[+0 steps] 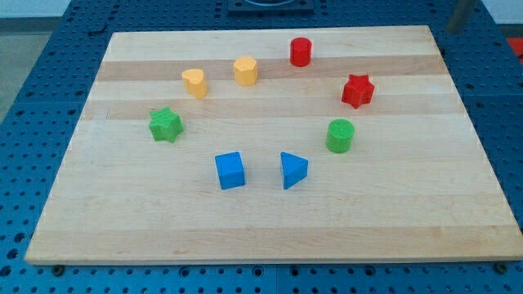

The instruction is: Push the yellow heart to the center

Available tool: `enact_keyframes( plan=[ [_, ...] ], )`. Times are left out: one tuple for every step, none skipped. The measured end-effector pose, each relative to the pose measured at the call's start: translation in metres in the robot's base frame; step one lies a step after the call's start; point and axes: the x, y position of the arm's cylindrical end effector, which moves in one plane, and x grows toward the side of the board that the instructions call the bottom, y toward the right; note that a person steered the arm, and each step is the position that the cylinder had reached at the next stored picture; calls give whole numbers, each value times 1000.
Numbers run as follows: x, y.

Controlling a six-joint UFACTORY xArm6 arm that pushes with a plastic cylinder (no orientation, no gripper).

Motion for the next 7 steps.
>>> enact_keyframes(
  plan=[
    [30, 8],
    [34, 7],
    [33, -11],
    [11, -53],
    [-17, -114],
    [-23, -149],
    [-23, -214]
  ],
)
